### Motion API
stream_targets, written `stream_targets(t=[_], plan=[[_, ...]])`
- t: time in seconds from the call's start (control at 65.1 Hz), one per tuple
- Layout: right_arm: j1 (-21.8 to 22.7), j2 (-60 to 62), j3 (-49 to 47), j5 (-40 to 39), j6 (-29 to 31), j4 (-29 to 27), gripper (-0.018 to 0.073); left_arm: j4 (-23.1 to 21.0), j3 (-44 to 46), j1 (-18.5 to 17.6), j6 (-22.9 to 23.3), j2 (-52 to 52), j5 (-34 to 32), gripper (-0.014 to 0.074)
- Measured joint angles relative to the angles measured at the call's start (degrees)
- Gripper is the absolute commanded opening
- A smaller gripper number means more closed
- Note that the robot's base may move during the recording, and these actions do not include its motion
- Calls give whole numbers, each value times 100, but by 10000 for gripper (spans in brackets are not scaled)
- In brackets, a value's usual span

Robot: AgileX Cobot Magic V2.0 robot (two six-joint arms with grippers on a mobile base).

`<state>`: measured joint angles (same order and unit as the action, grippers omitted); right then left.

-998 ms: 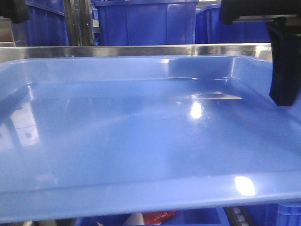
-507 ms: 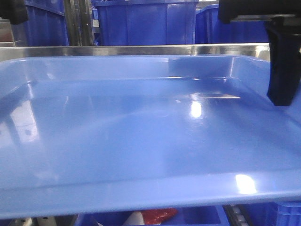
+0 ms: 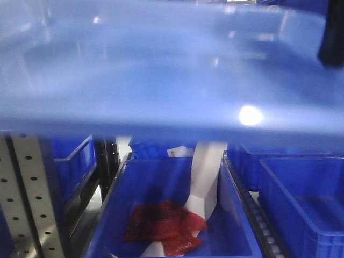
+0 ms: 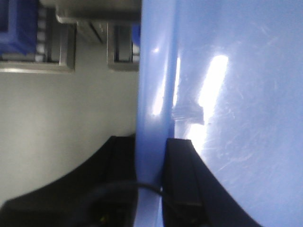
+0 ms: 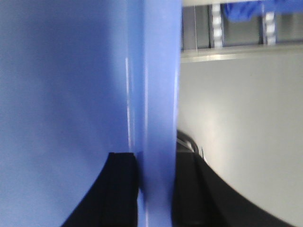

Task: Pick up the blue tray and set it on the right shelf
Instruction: 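Raise the tray above the steel shelf edge with both grippers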

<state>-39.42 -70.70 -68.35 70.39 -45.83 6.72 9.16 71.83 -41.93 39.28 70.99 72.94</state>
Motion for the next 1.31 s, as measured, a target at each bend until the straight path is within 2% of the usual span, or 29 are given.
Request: stream_targets(t=[0.154,0.292,0.538,0.753,1.06,1.152,1.306], plan=[[238,-272,-789,109,209,197,253,70,519,274,-348,379,0,-13],[581,-714,-1550,119,557,276,253,85,950,545,-426,787,-191,-13],[1221,-1848,-2962,-63,1184,486,253,205,1413,1024,-550,1446,-1489,-13],[1524,-2813,-3933,-327,1457,455,253,400,1413,1437,-623,1746,-2815,-13],[1550,-3294,-4219,-831,1489,271,253,423,1418,1874,-666,2044,-3435,0],[1599,-3294,-4219,-968,1489,271,253,423,1494,1900,-666,2105,-3532,47],[1679,-3368,-4219,-916,1500,199,253,403,1689,1900,-592,2253,-3661,188]])
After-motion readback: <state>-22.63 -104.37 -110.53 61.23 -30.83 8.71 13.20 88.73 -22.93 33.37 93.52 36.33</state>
